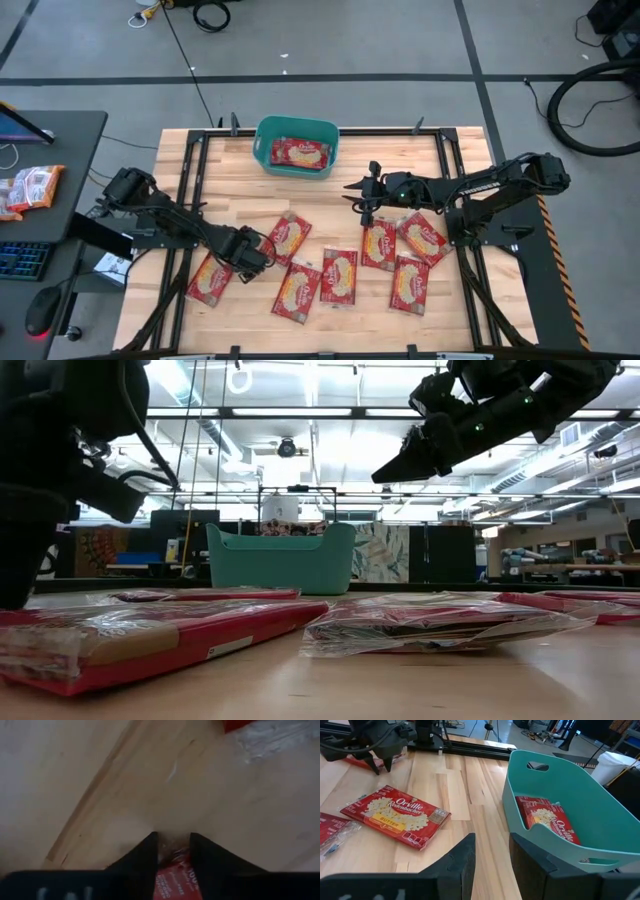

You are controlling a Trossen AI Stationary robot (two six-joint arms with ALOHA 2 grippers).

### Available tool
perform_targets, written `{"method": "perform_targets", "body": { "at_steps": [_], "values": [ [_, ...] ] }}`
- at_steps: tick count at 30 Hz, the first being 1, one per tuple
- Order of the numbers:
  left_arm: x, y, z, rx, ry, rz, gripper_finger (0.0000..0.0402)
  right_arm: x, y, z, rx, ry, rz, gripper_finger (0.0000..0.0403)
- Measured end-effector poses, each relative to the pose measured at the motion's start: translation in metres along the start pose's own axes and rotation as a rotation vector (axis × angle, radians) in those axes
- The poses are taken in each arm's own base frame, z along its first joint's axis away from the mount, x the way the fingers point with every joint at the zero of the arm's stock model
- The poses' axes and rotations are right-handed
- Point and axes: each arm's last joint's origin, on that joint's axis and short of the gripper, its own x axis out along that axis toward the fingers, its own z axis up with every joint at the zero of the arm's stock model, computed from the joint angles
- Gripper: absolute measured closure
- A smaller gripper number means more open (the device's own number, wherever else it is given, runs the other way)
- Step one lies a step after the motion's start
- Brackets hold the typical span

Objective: Sort popcorn bags into baskets
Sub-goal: Put the red popcorn bag into the green bin

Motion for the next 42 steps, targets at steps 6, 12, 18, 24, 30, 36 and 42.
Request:
{"method": "perform_targets", "body": {
  "at_steps": [6, 12, 18, 24, 30, 36, 42],
  "values": [
    [0.001, 0.002, -0.001, 0.000, 0.006, 0.019, 0.0382, 0.000, 0.000, 0.000, -0.001, 0.000, 0.000, 0.0279],
    [-0.008, 0.001, 0.002, 0.022, 0.033, 0.045, 0.0396, 0.000, 0.000, 0.000, -0.002, 0.000, 0.000, 0.0279],
    [-0.038, 0.000, 0.014, 0.062, 0.027, 0.105, 0.0398, 0.000, 0.000, 0.000, 0.000, 0.000, 0.000, 0.0279],
    [-0.072, 0.004, 0.028, 0.104, -0.002, 0.209, 0.0400, 0.000, 0.000, 0.000, 0.000, 0.002, 0.000, 0.0279],
    [-0.110, 0.010, 0.046, 0.145, -0.078, 0.295, 0.0400, 0.000, 0.001, 0.000, 0.000, 0.001, 0.004, 0.0279],
    [-0.140, 0.020, 0.069, 0.182, -0.209, 0.368, 0.0401, -0.001, 0.004, 0.000, 0.002, -0.001, 0.017, 0.0279],
    [-0.162, 0.033, 0.092, 0.224, -0.288, 0.408, 0.0401, -0.001, 0.007, 0.001, -0.003, -0.002, 0.027, 0.0279]
  ]
}}
